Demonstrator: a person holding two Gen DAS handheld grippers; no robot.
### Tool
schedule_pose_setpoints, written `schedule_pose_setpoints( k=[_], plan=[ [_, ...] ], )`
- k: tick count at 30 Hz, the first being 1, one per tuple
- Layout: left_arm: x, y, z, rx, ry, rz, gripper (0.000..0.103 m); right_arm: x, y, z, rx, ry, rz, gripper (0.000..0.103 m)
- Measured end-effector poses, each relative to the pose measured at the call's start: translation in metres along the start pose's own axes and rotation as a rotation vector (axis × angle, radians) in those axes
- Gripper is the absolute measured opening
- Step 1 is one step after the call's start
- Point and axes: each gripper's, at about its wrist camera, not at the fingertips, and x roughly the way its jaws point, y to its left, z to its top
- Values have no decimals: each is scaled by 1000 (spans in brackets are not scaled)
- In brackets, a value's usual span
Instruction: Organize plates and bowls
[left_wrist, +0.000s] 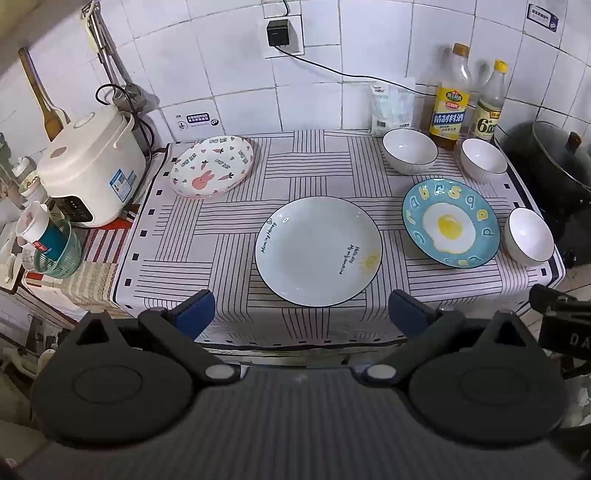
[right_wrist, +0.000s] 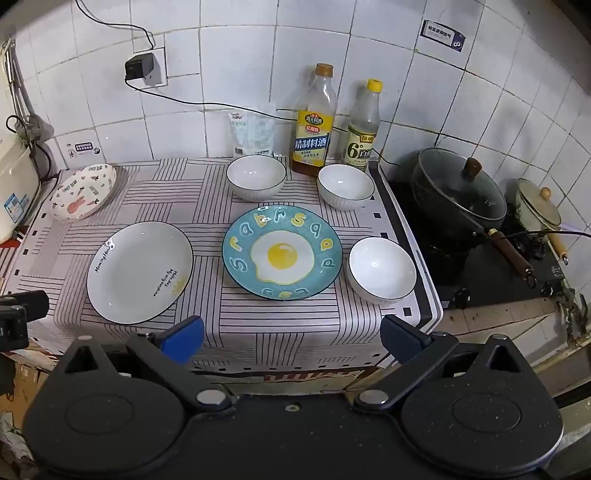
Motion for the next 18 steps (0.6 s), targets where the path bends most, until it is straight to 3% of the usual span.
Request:
schedule_pose_setpoints(
  k=[18],
  plan=[
    [3, 10, -2, -44, -9, 13, 100, 3, 0, -2, -7, 9, 9, 102]
  ],
)
